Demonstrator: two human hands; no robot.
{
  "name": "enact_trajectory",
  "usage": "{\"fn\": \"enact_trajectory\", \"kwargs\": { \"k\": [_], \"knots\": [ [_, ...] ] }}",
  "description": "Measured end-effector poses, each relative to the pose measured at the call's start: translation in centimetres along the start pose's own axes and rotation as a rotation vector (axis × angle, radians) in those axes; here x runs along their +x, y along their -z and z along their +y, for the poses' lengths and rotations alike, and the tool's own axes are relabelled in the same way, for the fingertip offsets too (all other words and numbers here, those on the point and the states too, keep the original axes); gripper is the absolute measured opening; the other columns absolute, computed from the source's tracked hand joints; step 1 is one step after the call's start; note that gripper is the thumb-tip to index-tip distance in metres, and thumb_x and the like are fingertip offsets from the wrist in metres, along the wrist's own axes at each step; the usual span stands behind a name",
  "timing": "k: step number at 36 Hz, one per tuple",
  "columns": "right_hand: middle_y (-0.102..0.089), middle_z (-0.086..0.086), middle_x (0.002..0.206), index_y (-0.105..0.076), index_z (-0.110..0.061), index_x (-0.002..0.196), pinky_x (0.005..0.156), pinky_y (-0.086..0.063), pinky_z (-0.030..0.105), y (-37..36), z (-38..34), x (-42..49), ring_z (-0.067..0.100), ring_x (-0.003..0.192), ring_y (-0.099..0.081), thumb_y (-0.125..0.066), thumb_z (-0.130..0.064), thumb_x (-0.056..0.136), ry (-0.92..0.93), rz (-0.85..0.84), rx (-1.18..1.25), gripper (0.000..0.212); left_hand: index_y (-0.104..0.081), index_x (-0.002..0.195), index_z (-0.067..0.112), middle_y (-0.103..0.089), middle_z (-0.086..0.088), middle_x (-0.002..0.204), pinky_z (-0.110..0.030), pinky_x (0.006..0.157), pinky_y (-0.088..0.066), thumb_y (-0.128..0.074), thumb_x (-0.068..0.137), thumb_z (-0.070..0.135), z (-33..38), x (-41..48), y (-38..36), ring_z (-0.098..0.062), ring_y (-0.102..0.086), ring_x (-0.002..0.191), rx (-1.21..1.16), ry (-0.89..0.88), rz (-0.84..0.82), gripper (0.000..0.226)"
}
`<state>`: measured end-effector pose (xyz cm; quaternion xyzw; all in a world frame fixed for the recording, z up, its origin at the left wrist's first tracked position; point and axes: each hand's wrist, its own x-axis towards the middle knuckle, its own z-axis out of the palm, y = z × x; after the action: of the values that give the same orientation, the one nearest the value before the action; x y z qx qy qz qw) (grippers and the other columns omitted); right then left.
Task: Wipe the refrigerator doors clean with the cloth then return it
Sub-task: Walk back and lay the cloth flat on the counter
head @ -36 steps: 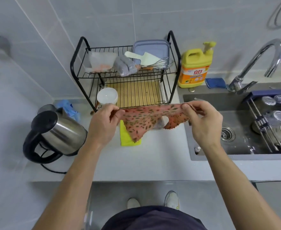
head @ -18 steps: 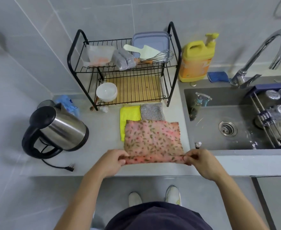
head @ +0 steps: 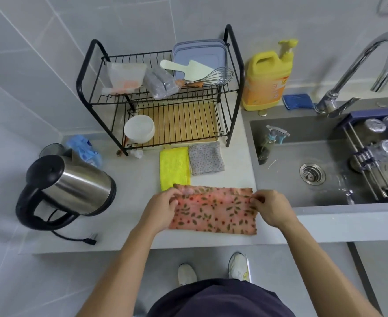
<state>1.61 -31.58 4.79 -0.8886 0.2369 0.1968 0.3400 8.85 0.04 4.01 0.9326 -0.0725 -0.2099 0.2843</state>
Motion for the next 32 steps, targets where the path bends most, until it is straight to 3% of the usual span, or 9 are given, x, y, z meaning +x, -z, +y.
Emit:
{"fn": "enact_trajectory", "kwargs": {
  "k": [2, 4, 6, 10, 13, 19, 24, 27, 32],
  "knots": [
    [-0.076, 0.006, 0.103, -0.074, -0.022, 0.113, 0.08, -0.05, 0.032, -0.6, -0.4, 0.8, 0.03, 0.098, -0.069, -0.061, -0.019, 0.104, -0.015, 0.087, 0.075, 0.016, -0.066, 0.131, 0.024, -0.068, 0.004, 0.13, -0.03, 0.096, -0.047, -0.059, 0.105, 0.014, 0.5, 1.0, -0.6, -0.017, -0.063, 0.12, -0.081, 0.011, 0.106, 0.028],
    [-0.066, 0.013, 0.133, -0.058, -0.014, 0.141, 0.099, -0.052, 0.042, -1.4, -0.5, 1.2, 0.036, 0.12, -0.063, -0.058, -0.023, 0.106, -0.032, 0.139, 0.099, 0.036, -0.058, 0.142, 0.018, -0.061, -0.001, 0.139, -0.035, 0.104, -0.047, -0.06, 0.105, 0.018, 0.4, 1.7, -1.4, -0.021, -0.059, 0.126, -0.146, 0.108, 0.184, 0.037],
    [-0.052, 0.016, 0.148, -0.04, -0.008, 0.153, 0.106, -0.048, 0.047, -2.4, -0.1, 0.8, 0.038, 0.131, -0.054, -0.058, -0.03, 0.106, -0.069, 0.172, 0.119, 0.055, -0.055, 0.144, 0.012, -0.058, -0.009, 0.142, -0.04, 0.106, -0.048, -0.06, 0.104, 0.016, -0.2, 2.0, -2.2, -0.027, -0.06, 0.126, -0.147, 0.26, 0.195, 0.041],
    [-0.061, 0.019, 0.126, -0.05, -0.005, 0.124, 0.077, -0.044, 0.041, -5.1, 2.0, -0.1, 0.039, 0.105, -0.062, -0.056, -0.039, 0.105, -0.215, 0.19, 0.107, 0.039, -0.064, 0.122, 0.009, -0.07, -0.009, 0.123, -0.035, 0.089, -0.049, -0.064, 0.103, 0.024, -2.0, 0.7, -4.3, -0.031, -0.066, 0.113, -0.131, 0.417, 0.122, 0.025],
    [-0.066, 0.012, 0.106, -0.052, -0.011, 0.107, 0.073, -0.042, 0.038, -7.1, 3.3, -1.0, 0.034, 0.092, -0.062, -0.059, -0.043, 0.102, -0.318, 0.124, 0.072, 0.034, -0.061, 0.104, 0.011, -0.071, -0.005, 0.105, -0.036, 0.077, -0.049, -0.064, 0.103, 0.031, -2.9, -0.7, -5.7, -0.029, -0.066, 0.098, -0.1, 0.465, 0.127, 0.02],
    [-0.063, 0.002, 0.082, -0.054, -0.017, 0.084, 0.065, -0.04, 0.036, -8.5, 3.8, -1.6, 0.026, 0.076, -0.059, -0.067, -0.031, 0.099, -0.294, 0.154, 0.095, 0.024, -0.062, 0.106, 0.015, -0.068, -0.001, 0.103, -0.029, 0.063, -0.038, -0.072, 0.097, 0.029, -3.3, -1.3, -6.6, -0.022, -0.062, 0.09, -0.174, 0.508, 0.045, 0.019],
    [-0.065, 0.002, 0.086, -0.057, -0.014, 0.095, 0.073, -0.043, 0.034, -7.3, 4.1, -1.9, 0.031, 0.088, -0.065, -0.065, -0.022, 0.096, -0.36, 0.124, 0.119, 0.011, -0.064, 0.111, 0.017, -0.066, 0.001, 0.108, -0.027, 0.064, -0.041, -0.082, 0.087, 0.025, -3.9, -1.5, -6.3, -0.018, -0.062, 0.091, -0.26, 0.566, -0.046, 0.031],
    [-0.066, 0.004, 0.08, -0.059, -0.012, 0.092, 0.06, -0.039, 0.031, -6.8, 4.3, -2.3, 0.023, 0.075, -0.062, -0.066, -0.015, 0.091, -0.401, 0.11, 0.149, 0.008, -0.064, 0.106, 0.018, -0.068, 0.001, 0.108, -0.03, 0.071, -0.046, -0.088, 0.082, 0.022, -4.2, -2.1, -6.7, -0.019, -0.067, 0.094, -0.29, 0.567, -0.127, 0.034],
    [-0.065, 0.004, 0.079, -0.06, -0.014, 0.087, 0.055, -0.036, 0.029, -6.6, 4.6, -2.9, 0.019, 0.065, -0.058, -0.068, -0.01, 0.089, -0.424, 0.137, 0.274, 0.009, -0.064, 0.098, 0.021, -0.07, 0.001, 0.101, -0.03, 0.071, -0.044, -0.086, 0.086, 0.029, -4.2, -2.9, -7.3, -0.019, -0.067, 0.092, -0.283, 0.538, -0.041, 0.026]
  ]
}}
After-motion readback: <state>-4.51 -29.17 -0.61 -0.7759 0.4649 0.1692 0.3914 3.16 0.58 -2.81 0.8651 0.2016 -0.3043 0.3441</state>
